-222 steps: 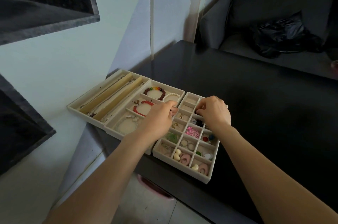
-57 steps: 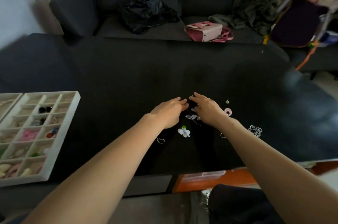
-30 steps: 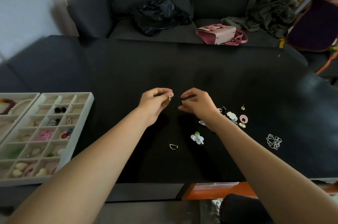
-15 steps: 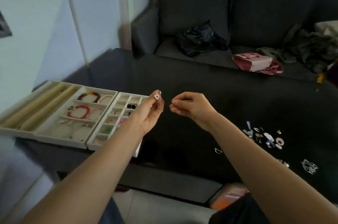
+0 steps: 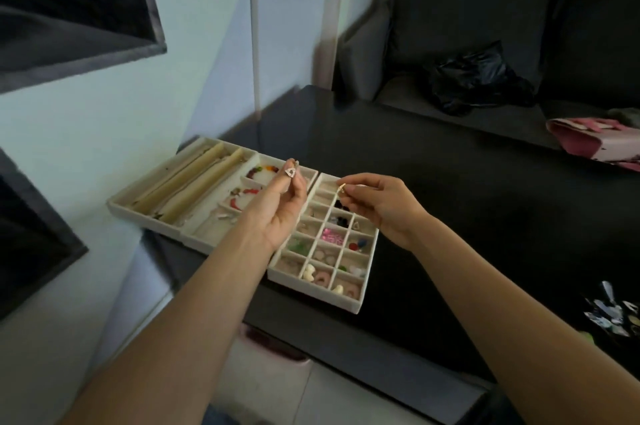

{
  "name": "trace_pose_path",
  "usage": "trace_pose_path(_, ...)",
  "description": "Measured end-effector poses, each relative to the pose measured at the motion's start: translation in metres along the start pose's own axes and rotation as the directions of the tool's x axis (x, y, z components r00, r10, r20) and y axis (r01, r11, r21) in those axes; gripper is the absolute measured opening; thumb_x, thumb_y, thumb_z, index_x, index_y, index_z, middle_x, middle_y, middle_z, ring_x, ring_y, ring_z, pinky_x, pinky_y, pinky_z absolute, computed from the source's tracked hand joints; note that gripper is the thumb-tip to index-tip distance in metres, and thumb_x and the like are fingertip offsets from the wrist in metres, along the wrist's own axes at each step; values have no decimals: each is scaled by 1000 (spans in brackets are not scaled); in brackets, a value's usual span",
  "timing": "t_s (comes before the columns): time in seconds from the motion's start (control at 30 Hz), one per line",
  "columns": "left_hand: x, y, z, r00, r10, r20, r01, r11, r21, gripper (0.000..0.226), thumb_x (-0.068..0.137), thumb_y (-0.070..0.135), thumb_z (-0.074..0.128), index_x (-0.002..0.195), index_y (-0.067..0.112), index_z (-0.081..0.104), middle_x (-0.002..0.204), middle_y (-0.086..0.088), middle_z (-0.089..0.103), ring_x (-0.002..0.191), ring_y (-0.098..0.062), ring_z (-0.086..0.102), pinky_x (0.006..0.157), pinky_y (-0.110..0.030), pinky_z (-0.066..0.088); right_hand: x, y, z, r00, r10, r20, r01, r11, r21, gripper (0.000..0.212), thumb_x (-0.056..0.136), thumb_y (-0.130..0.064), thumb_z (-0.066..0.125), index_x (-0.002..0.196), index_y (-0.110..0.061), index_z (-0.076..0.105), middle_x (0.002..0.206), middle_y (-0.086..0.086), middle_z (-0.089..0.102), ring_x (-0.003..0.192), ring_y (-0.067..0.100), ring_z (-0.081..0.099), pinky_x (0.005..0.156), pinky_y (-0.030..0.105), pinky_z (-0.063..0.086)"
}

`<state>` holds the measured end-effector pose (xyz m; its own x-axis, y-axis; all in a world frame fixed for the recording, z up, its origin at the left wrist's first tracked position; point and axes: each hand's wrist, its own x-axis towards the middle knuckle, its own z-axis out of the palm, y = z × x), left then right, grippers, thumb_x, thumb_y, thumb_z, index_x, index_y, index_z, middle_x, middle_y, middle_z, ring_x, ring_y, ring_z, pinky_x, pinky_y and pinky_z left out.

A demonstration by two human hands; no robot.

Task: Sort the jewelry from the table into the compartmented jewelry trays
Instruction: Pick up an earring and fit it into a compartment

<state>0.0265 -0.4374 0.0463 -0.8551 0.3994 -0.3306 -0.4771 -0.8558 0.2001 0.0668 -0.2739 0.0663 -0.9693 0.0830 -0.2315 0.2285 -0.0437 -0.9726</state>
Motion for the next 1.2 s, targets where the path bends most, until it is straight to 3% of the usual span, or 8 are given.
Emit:
trace_pose_path(0.1,-1,11,-6,1000,14,-7,-14,1000,21,8,90,3,55,88,-2,60,82,-12,60,74,-11,57,51,-16,53,17,0,10,1000,24,13,-25,999,37,15,93,-1,53,101,-1,66,85,9,67,72,9,66,65,17,55)
trace_pose_path(0.33,6,23,-12,998,40,-46,-40,999,11,9,87,0,56,95,-2,59,85,-13,60,74,-13,58,55,-16,55,41,11,24,998,44,49,-51,987,155,17,90,2,56,105,3,63,98,15,69,90,18,70,82,27,57)
trace_pose_path(0.5,8,26,-12,998,38,-45,-39,999,-7,36,71,-3,63,106,-1,58,87,-15,60,74,-15,60,55,-19,56,47,15,29,998,36,54,-43,990,133,12,91,1,55,98,-2,64,92,12,70,89,17,69,81,26,57)
trace_pose_path(0.63,8,26,-11,998,52,-47,-52,999,-6,52,65,-5,64,116,0,54,88,-18,60,74,-17,61,50,-21,54,47,17,30,994,38,104,-60,975,213,13,91,2,54,99,2,63,93,12,70,89,17,69,82,25,56)
trace_pose_path(0.87,7,25,-11,999,28,-34,-28,1000,1,38,68,-4,64,105,-1,58,85,-18,60,74,-17,60,49,-21,53,45,18,32,988,49,144,-84,966,245,7,86,-2,61,91,-4,64,80,6,68,74,11,66,73,21,56)
trace_pose_path(1.0,6,23,-9,999,-19,-34,20,1000,22,16,85,-3,57,101,-2,59,86,-18,59,74,-16,58,50,-20,53,45,21,34,987,38,155,-77,964,255,6,85,-2,61,87,-6,64,75,3,64,68,8,61,68,19,54)
trace_pose_path(1.13,8,21,-9,998,-41,-53,42,999,7,23,90,-1,55,113,-3,54,89,-19,58,76,-18,59,50,-21,54,48,22,38,982,53,180,-114,930,348,11,87,2,57,93,0,67,82,7,70,72,10,67,73,19,57)
trace_pose_path(1.2,8,20,-9,997,-40,-59,41,999,0,19,91,-1,55,110,-5,54,88,-19,57,76,-17,58,52,-20,55,49,22,39,979,69,193,-141,912,386,15,89,2,54,97,2,67,85,9,72,74,11,69,72,20,58)
